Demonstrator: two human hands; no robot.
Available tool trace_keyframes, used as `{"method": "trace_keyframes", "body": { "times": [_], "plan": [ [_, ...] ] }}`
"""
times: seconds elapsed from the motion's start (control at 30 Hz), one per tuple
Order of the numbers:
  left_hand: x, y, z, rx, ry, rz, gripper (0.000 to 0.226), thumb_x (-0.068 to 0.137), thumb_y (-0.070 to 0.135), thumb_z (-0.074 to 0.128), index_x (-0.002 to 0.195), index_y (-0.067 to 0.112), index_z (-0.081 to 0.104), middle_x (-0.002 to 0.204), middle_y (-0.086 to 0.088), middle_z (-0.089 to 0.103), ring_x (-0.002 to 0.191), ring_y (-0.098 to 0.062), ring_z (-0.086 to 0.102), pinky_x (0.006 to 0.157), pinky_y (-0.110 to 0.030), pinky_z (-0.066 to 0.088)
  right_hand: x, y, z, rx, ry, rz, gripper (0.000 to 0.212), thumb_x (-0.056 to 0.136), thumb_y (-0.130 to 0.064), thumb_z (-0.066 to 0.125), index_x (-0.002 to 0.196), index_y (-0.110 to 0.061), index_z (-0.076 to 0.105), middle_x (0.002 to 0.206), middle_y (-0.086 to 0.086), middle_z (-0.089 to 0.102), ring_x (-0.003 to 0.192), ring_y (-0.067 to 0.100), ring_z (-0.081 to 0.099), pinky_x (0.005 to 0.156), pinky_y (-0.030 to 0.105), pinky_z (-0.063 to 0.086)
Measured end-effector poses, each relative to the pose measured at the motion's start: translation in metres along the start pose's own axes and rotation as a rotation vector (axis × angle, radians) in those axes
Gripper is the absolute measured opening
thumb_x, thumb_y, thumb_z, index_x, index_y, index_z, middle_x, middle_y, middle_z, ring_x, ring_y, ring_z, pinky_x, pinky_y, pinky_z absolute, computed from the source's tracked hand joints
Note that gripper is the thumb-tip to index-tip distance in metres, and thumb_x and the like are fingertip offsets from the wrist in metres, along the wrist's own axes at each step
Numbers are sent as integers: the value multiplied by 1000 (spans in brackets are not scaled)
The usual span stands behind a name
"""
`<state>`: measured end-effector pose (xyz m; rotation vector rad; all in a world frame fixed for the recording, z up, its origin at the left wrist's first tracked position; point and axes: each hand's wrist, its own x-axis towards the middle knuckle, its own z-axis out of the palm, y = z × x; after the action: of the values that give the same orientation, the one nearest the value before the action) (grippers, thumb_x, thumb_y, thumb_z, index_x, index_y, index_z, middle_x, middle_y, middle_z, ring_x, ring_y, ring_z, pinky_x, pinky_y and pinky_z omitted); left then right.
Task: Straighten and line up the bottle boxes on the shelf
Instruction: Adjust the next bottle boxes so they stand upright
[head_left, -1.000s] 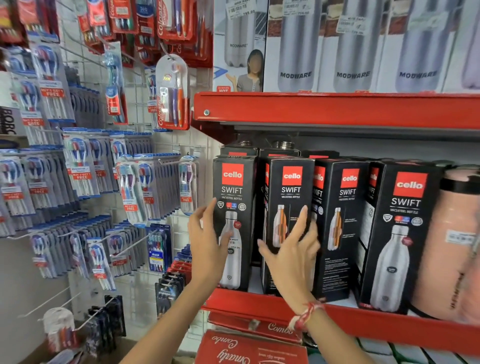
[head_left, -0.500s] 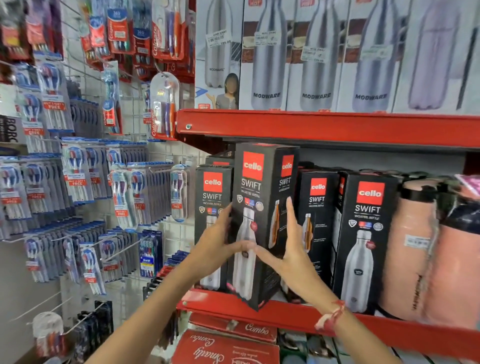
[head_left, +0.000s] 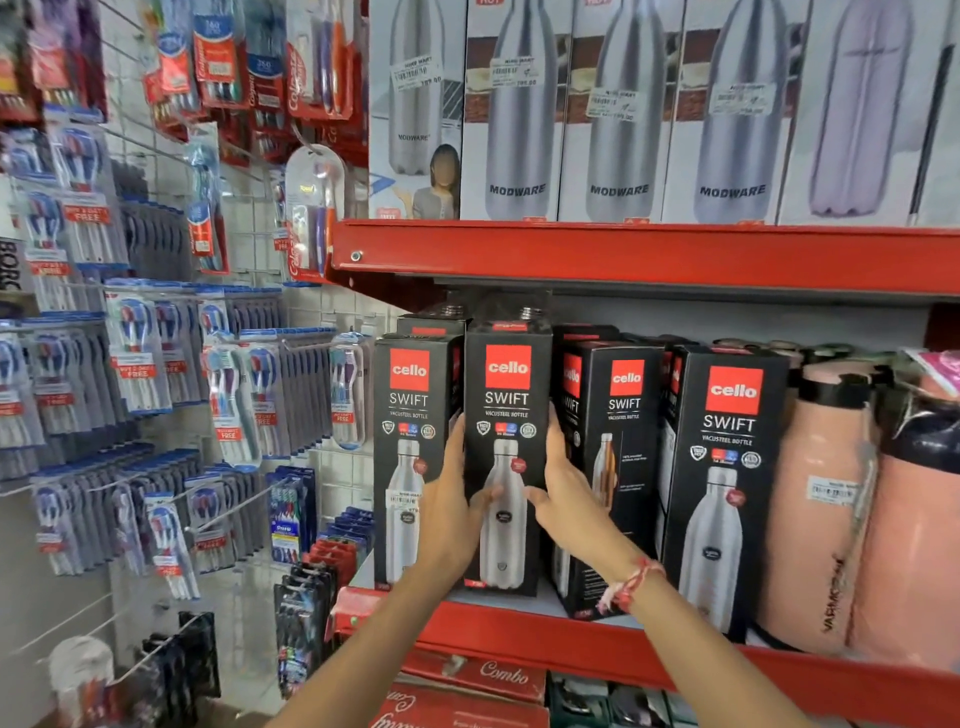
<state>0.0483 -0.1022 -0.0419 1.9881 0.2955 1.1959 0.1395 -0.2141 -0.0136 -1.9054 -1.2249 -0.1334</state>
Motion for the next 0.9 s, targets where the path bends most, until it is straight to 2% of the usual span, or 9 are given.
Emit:
{"method": "trace_keyframes", "body": {
  "times": [0.07,0.17,0.3,0.37,0.47,0.57,0.67,0.8,0.9],
  "plan": [
    [-2,-5,2,54,-2,-16,91,88,3,65,152,33,7,117,-18,69,97,-29,64,74,-20,44,-1,7,9,-30,24,-19,103,90,-1,51,136,-48,-28,156,3,26,136,17,36,100,21,29],
    [-3,-5,3,144,-20,27,93,89,2,63,151,36,2,133,-3,61,88,-11,64,66,-11,42,-4,12,15,-56,99,-6,98,90,-3,53,144,-41,-19,149,6,39,125,20,49,95,20,35],
    [0,-5,5,204,-18,-16,92,90,5,63,150,36,0,123,-13,66,85,-28,68,69,-34,50,-10,5,7,-119,460,-103,61,89,-5,55,145,-21,35,128,2,60,107,15,63,97,35,49],
    [0,-7,4,267,-13,-45,89,90,2,61,151,31,3,109,-18,70,79,-29,67,65,-37,50,-14,-1,-2,-158,689,-174,50,89,-8,56,136,-21,46,123,-3,58,102,13,62,90,31,52],
    [-4,-6,2,382,-4,-20,80,90,-3,56,151,23,12,93,-20,69,86,-30,68,57,-29,37,-18,-2,-12,-252,831,-85,61,85,-18,63,140,-15,36,135,7,43,121,21,41,100,23,31],
    [-8,4,-1,443,4,18,69,92,2,57,149,15,22,98,-22,67,87,-36,66,60,-38,47,-17,1,-11,-216,700,196,85,84,-29,64,149,-9,13,151,21,20,134,36,22,109,43,26],
    [-12,19,-8,491,35,60,56,95,11,55,145,10,32,122,-18,59,96,-36,64,74,-48,53,-18,2,-8,-88,565,398,98,84,-33,65,150,-20,-6,154,26,8,135,45,19,102,57,31],
    [-13,32,-17,445,27,129,40,93,7,58,132,6,50,121,-13,60,102,-29,63,82,-42,52,-23,-4,-12,-9,579,354,99,83,-22,69,150,-30,-4,148,29,15,129,45,23,98,63,33],
    [-11,38,-22,356,27,81,25,89,-1,61,113,5,64,100,-10,73,94,-23,68,84,-30,51,-32,-6,-20,57,590,259,102,81,-21,72,149,-35,-3,149,23,14,132,41,20,101,63,30]
  ]
}}
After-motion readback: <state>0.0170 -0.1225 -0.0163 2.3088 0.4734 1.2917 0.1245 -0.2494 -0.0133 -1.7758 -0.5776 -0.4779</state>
